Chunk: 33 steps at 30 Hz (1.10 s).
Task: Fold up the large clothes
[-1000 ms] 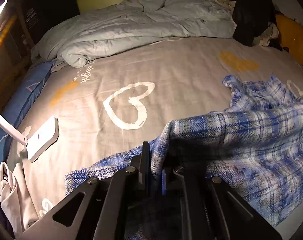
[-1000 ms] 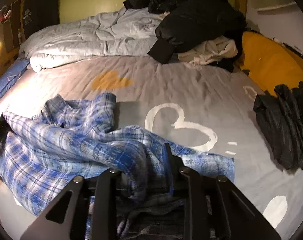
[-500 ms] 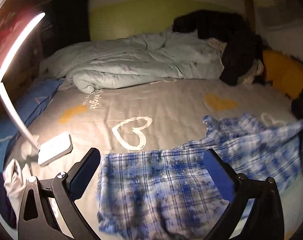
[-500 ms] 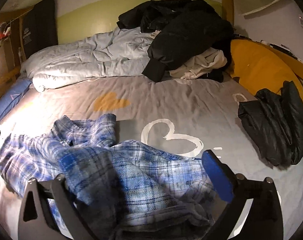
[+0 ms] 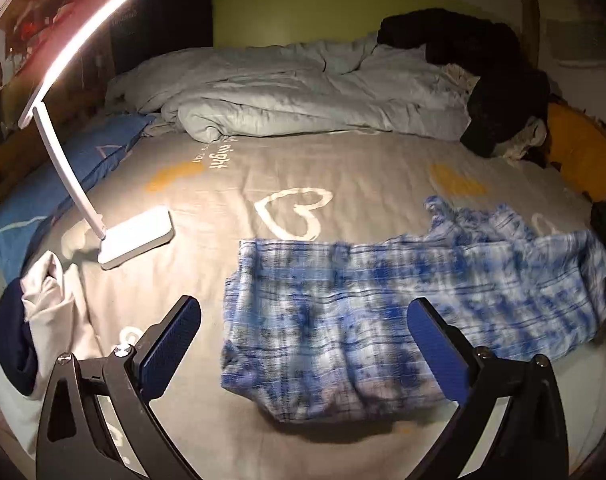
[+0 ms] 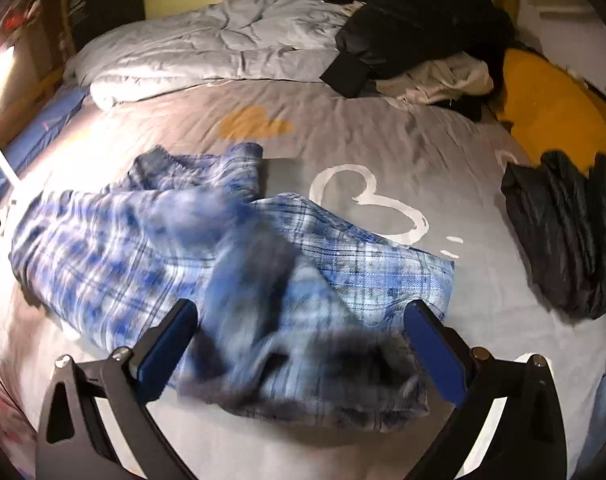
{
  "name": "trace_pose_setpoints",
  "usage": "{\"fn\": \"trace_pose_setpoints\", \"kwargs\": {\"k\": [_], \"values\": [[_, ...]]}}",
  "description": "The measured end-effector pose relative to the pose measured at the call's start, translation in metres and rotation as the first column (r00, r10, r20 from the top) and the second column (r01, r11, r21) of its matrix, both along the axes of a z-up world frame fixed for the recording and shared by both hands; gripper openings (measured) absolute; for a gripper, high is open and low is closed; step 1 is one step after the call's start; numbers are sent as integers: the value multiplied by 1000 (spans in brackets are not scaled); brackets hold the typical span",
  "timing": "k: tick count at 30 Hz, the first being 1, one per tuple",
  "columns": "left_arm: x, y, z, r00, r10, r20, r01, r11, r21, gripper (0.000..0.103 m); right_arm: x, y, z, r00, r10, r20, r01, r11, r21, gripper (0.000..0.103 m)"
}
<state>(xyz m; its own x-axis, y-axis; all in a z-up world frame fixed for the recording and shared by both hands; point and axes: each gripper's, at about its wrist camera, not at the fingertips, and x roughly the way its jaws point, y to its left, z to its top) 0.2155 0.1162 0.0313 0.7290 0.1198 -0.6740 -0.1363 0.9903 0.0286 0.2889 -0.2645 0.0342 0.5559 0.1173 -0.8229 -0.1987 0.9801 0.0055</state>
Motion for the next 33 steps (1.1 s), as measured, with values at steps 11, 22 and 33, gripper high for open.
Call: {"fn": "trace_pose_setpoints", "kwargs": {"k": [11,22,33], "values": [[5,-5,5,1000,-9,12,9,1000,15,102,-4,27,-25,998,54,9,-50,967,-250,103],[7,2,1,1000,19,10,-19,999,31,102,22,-57,-9,966,-246,84,252,965,-69,4],[8,20,-4,997,82,3,-82,995,63,102,53,-79,-28,934,-355,45,353,935,44,4]]}}
